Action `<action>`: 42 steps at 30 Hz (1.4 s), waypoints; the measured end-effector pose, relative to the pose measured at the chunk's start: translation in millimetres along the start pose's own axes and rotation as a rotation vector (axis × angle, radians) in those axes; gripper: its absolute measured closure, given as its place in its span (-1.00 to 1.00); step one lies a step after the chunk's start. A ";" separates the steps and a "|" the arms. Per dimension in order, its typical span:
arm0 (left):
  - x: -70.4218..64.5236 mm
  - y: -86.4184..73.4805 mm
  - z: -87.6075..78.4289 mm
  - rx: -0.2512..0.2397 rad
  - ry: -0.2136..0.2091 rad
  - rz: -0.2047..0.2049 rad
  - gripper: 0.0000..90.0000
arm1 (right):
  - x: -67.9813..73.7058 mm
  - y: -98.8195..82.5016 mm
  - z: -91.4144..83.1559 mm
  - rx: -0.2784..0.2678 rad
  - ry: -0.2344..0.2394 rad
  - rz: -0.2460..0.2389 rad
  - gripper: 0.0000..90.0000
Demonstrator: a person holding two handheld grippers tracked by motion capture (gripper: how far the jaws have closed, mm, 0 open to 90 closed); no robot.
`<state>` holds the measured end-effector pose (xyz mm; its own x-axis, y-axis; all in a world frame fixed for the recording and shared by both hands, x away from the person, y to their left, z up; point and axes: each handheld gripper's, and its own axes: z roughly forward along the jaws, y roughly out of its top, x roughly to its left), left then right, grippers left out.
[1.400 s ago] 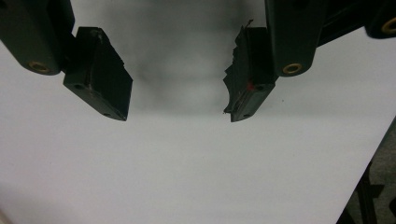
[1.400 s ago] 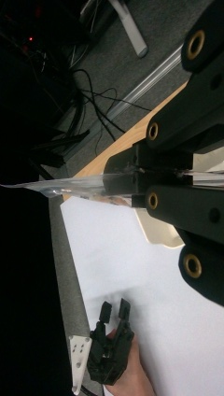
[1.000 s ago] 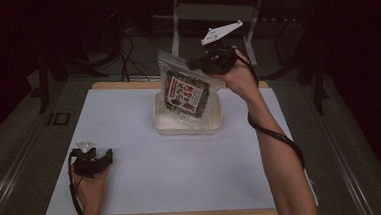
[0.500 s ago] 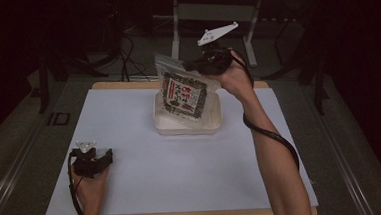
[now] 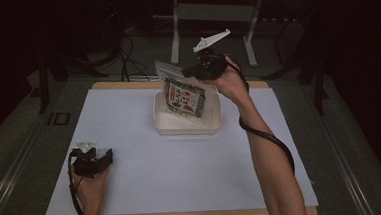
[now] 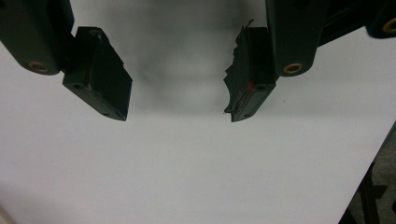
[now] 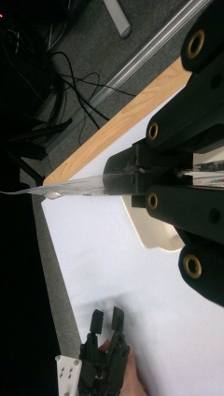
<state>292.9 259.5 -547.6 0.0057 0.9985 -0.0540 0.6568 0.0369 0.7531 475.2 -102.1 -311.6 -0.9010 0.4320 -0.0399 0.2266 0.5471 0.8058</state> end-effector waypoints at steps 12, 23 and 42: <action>0.6 -0.1 0.0 -0.001 -0.003 -0.005 -0.12 | -15.6 -9.5 13.5 0.108 -0.317 0.106 0.23; -0.7 -0.1 0.3 0.003 0.002 0.003 -0.12 | -33.3 -30.6 -21.7 -0.029 -0.338 0.204 -0.34; -1.9 0.6 2.7 0.027 0.019 0.007 -0.22 | -6.6 -62.3 -67.1 -0.072 -0.299 0.194 -0.35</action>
<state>295.3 257.6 -548.8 -0.0036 0.9993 -0.0366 0.6770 0.0294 0.7354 442.2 -187.2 -322.0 -0.6933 0.7192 -0.0444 0.3465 0.3869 0.8545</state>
